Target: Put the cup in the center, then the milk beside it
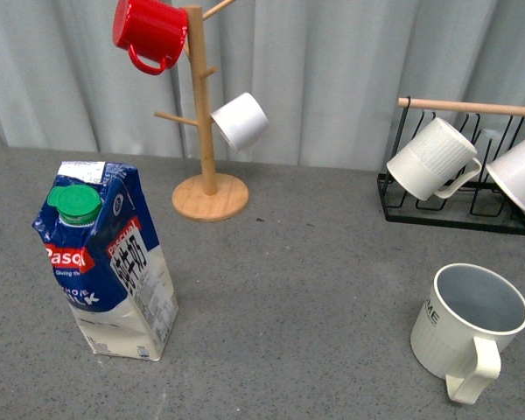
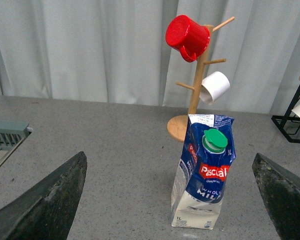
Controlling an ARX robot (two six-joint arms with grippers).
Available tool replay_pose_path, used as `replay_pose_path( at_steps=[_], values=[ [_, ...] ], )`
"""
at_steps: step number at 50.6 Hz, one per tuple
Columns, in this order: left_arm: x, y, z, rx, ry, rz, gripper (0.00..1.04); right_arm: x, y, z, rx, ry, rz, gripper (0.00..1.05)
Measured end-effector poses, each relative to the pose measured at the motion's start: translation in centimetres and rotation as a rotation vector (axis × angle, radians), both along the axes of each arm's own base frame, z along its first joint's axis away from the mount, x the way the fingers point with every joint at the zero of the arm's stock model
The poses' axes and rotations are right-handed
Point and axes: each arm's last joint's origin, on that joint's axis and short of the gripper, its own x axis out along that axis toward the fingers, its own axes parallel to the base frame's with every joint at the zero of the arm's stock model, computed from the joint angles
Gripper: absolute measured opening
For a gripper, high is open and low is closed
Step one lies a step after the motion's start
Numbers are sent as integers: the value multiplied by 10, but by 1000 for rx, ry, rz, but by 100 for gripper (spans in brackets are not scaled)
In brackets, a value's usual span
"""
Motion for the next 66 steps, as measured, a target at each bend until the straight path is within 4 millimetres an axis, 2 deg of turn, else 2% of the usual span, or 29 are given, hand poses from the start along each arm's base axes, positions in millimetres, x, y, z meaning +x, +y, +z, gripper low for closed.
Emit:
replay_pose_path(
  at_steps=[66],
  values=[
    [0,0,0,0,0,0,98,0,0,0,0,0,0,95]
  ],
)
